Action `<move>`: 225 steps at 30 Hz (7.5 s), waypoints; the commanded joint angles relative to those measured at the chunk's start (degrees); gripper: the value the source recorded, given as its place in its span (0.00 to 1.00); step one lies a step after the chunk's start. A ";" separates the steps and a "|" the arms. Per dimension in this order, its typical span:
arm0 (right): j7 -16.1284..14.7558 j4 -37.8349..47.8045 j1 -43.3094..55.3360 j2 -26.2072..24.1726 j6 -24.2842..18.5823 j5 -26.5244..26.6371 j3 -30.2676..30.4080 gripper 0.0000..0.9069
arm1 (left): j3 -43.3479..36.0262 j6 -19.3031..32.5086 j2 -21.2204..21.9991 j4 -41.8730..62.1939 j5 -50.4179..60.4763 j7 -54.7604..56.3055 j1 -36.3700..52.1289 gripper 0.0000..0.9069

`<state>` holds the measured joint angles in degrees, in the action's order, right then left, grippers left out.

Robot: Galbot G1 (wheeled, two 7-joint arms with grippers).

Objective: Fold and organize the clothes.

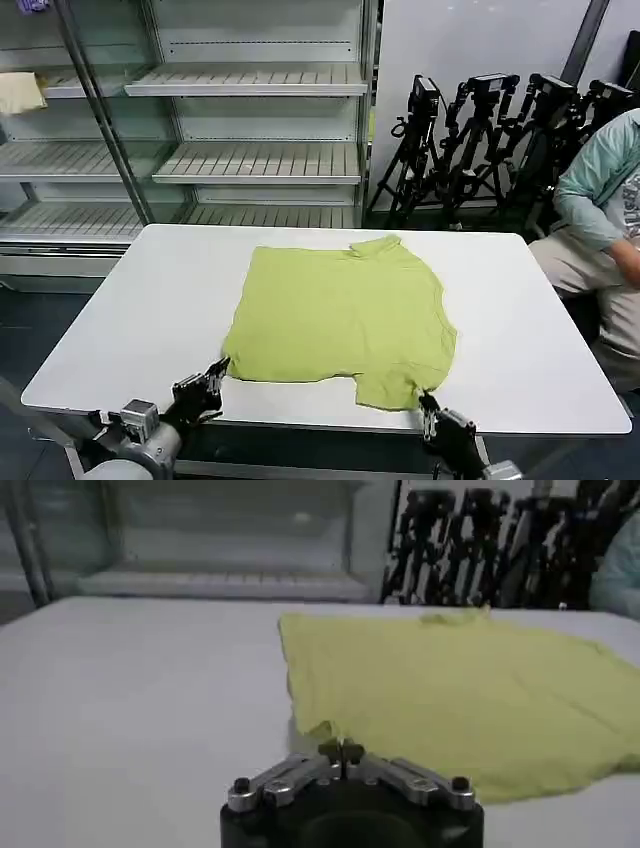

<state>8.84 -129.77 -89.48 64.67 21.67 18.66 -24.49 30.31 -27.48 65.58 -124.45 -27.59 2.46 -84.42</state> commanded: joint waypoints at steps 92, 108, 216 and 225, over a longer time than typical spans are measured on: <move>-0.72 10.51 11.21 -0.99 11.36 8.28 -3.36 0.00 | -6.02 -5.53 -2.49 12.41 -5.54 2.02 13.62 0.01; -3.04 -2.81 -8.37 -1.88 7.09 5.58 -11.11 1.00 | 5.11 -5.66 -2.99 -9.35 -3.44 -0.85 -11.42 0.47; 3.20 32.01 45.59 5.27 7.87 15.49 12.16 0.00 | -12.65 -4.19 -7.33 24.04 -7.71 -8.13 31.90 0.01; 3.09 23.78 37.75 2.79 8.29 15.27 9.94 0.00 | -8.56 -3.63 -7.01 20.29 -7.07 -7.60 25.50 0.02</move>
<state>11.80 -96.89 -44.98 69.65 30.09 33.25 -13.45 18.10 -31.44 58.55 -97.58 -34.46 -5.43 -50.45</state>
